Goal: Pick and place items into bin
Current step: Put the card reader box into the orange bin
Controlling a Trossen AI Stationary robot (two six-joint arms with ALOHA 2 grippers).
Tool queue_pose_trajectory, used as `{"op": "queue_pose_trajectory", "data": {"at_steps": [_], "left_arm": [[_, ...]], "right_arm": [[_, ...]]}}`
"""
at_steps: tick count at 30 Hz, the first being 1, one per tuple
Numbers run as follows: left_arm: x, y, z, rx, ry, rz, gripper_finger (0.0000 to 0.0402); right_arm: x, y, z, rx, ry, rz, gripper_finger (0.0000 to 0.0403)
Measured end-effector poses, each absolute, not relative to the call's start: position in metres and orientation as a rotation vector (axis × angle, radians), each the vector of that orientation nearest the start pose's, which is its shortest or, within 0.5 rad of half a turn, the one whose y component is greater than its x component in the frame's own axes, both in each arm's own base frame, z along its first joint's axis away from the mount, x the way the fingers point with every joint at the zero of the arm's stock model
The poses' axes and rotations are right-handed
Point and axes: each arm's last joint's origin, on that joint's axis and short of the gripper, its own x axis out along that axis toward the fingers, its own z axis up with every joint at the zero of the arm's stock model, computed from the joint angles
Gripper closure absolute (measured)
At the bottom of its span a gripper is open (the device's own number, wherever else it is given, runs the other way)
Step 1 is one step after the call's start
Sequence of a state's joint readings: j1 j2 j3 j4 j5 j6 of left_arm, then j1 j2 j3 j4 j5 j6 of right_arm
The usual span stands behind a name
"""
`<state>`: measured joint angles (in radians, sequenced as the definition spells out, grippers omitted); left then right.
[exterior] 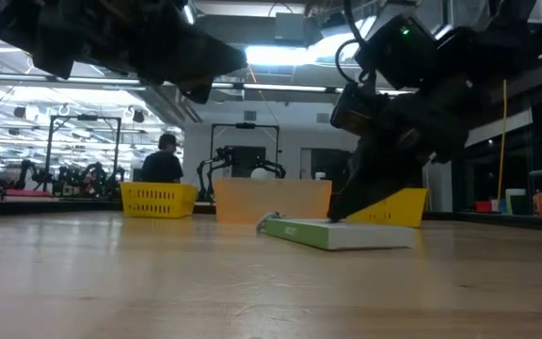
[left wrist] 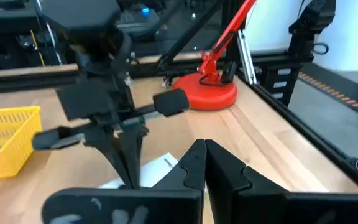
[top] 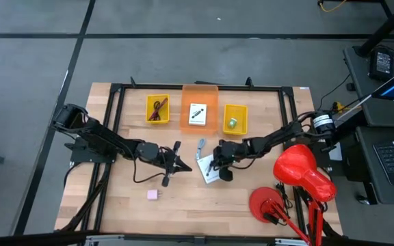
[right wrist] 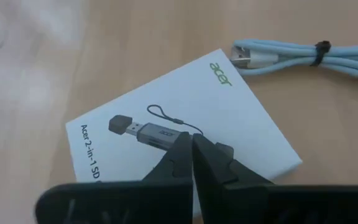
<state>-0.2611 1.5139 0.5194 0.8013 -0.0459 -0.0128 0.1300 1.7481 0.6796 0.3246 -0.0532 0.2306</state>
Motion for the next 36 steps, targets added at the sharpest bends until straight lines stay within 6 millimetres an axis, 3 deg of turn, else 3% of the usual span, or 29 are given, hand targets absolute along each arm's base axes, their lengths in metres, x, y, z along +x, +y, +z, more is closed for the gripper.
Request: {"op": "queue_pose_trajectory", "data": {"at_steps": [7,15,22,27,36], "left_arm": [[0.273,-0.069,0.169,-0.009,0.261,-0.139,0.0400],[0.274,-0.070,0.160,-0.010,0.317,-0.137,0.0400],[0.288,-0.072,0.143,-0.002,0.354,-0.133,0.0400],[0.307,-0.068,0.132,-0.006,0.392,-0.132,0.0400],[0.322,-0.058,0.110,-0.082,0.459,-0.075,0.0400]], "right_arm": [[0.310,0.029,0.116,0.204,0.695,0.061,0.0403],[0.315,0.030,0.123,0.185,0.607,0.086,0.0403],[0.310,0.029,0.136,0.160,0.615,0.092,0.0403],[0.294,0.026,0.149,0.145,0.719,0.026,0.0403],[0.287,0.024,0.131,0.146,0.867,-0.031,0.0403]]}}
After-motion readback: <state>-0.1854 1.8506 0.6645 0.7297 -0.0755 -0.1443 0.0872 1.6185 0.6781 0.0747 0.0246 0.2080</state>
